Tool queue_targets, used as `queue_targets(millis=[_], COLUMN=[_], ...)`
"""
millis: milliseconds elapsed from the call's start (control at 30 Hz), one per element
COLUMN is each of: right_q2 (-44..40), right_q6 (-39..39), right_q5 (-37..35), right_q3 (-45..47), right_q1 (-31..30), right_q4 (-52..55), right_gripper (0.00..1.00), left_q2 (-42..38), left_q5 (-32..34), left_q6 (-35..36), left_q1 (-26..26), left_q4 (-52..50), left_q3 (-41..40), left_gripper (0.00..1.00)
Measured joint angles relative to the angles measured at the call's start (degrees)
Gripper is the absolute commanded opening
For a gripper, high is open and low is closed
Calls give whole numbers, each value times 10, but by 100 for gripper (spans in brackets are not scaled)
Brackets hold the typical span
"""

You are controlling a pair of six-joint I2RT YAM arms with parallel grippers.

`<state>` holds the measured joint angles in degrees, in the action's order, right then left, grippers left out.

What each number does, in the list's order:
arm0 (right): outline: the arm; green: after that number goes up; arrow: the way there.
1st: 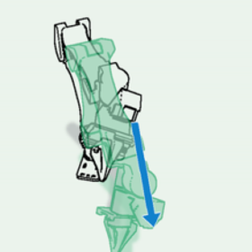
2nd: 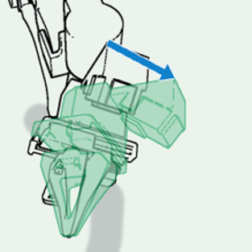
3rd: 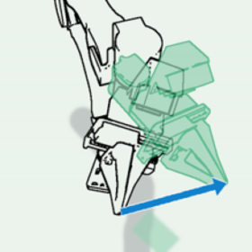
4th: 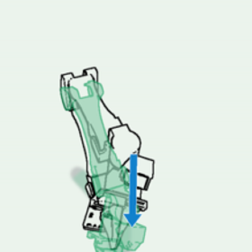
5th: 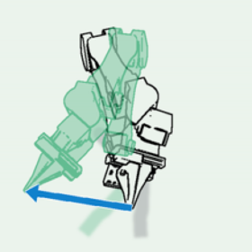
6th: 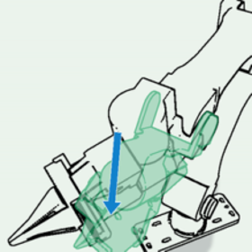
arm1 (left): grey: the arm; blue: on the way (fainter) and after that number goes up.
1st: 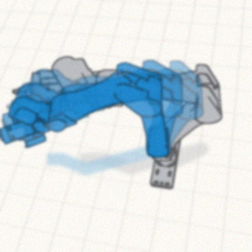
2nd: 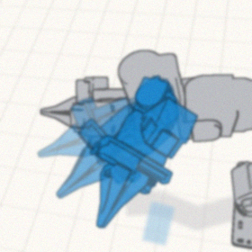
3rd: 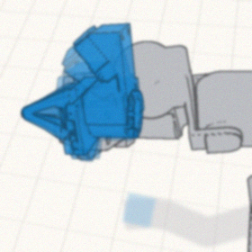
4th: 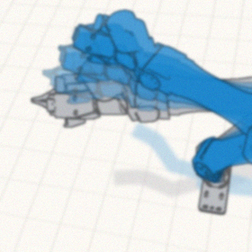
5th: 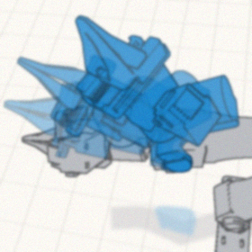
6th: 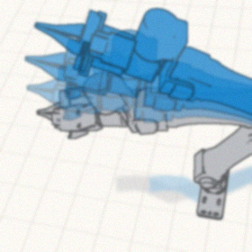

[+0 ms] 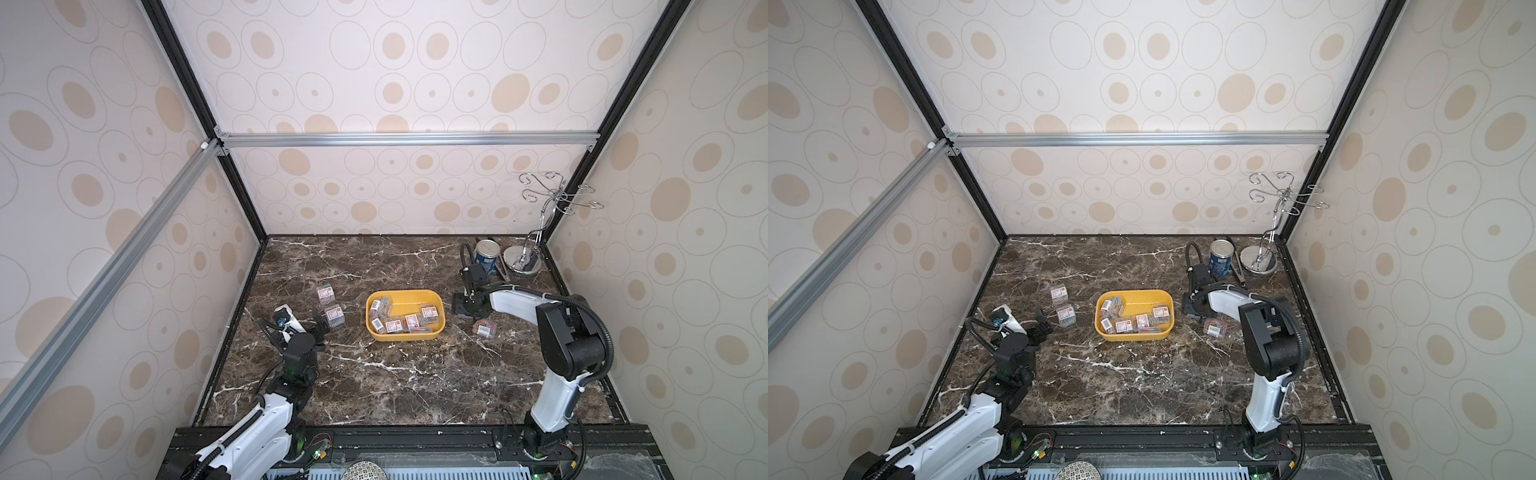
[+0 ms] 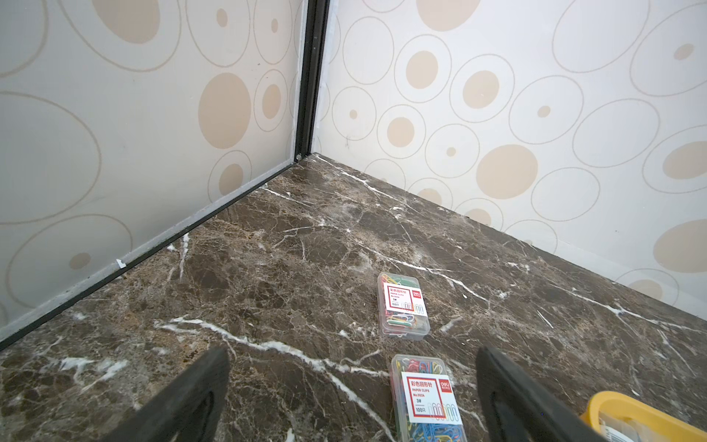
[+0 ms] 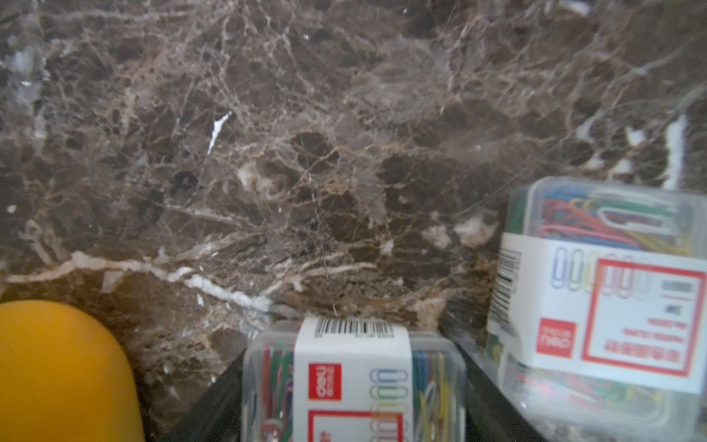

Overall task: Take the paper clips out of the storage box
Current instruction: Place the boxed paper clips at the center of the board, then pick up the boxed paper clips from the storage box.

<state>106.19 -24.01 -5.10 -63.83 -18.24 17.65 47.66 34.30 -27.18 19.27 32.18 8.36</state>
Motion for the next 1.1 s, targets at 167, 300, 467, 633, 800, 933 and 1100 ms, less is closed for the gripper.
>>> queue_targets(millis=[167,300,467,633,800,933,1100], right_q2=[-1,-14,-53,-124,-225,-286,-332], right_q6=[-1,-1,-2,-2,0,3,13], right_q5=[6,8,8,-1,-30,-82,-137], right_q3=[-2,-2,0,34,89,134,212], right_q1=[0,0,0,0,0,1,3], right_q4=[1,3,4,4,-2,-21,-78], right_gripper=[82,84,84,81,81,80,82], left_q2=[0,0,0,0,-1,-1,-1], left_q5=[0,0,1,2,3,3,3], left_q6=[0,0,0,-1,-3,-4,-4], left_q1=[0,0,0,0,0,0,0], left_q4=[0,0,0,0,0,0,-1], left_q3=[0,0,0,0,0,0,0], left_gripper=[100,100,100,100,100,100,100])
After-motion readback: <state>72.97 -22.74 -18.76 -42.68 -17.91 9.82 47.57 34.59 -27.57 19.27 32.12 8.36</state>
